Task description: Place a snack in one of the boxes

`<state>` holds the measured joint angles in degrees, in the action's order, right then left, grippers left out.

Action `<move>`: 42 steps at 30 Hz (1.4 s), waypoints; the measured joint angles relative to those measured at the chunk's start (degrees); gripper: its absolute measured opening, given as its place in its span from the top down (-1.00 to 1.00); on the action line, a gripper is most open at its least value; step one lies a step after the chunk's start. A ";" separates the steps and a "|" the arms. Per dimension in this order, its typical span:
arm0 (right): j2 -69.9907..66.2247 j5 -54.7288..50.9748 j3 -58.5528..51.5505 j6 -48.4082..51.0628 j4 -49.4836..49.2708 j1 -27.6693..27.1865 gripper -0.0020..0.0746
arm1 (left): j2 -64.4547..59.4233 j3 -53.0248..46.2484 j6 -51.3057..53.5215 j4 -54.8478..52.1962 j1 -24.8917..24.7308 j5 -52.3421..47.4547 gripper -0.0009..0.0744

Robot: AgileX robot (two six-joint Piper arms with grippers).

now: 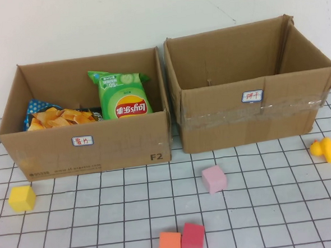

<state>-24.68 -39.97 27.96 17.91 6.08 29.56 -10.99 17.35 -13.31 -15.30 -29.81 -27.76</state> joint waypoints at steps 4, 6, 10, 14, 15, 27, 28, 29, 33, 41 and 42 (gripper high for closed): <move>5.89 0.00 -2.06 -0.98 -1.81 0.00 0.93 | 0.00 -0.40 0.10 -0.63 0.00 0.93 0.98; 7.40 -0.10 -2.53 -1.11 -2.84 0.00 0.93 | 0.00 -0.44 0.10 -0.89 0.00 1.30 0.98; 7.94 -0.22 -3.47 -1.22 -3.70 0.00 0.94 | 0.00 -0.53 0.10 -1.01 0.00 1.56 0.98; 7.94 -0.22 -4.07 -1.23 -3.94 0.00 0.94 | 0.00 -0.53 0.10 -1.01 0.00 1.56 0.98; 7.94 -0.22 -4.17 -1.23 -3.94 0.00 0.94 | 0.00 -0.53 0.10 -1.01 0.00 1.56 0.98; 7.94 -0.30 -4.39 -1.45 -3.94 0.00 0.94 | 0.42 -1.25 0.10 -1.01 0.00 1.84 0.98; 7.94 -0.30 -4.39 -1.45 -3.94 0.00 0.94 | 1.14 -1.80 0.10 -0.27 0.76 1.84 0.98; 7.94 -0.30 -4.39 -1.45 -3.94 0.00 0.94 | 1.96 -2.20 0.10 1.03 1.90 1.84 0.98; 7.94 -0.30 -4.39 -1.45 -3.98 0.00 0.94 | 5.94 -3.49 3.01 3.52 10.73 0.31 0.98; 7.94 -0.34 -4.39 -1.45 -4.07 0.00 0.94 | 11.60 -12.40 12.69 15.30 25.99 4.43 0.98; 7.94 -0.45 -4.39 -1.45 -4.07 0.00 0.94 | 11.60 -14.08 12.97 15.30 26.49 5.23 0.98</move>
<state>-16.74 -40.42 23.56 16.46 2.01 29.56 0.61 3.27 -0.34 0.00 -3.32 -22.53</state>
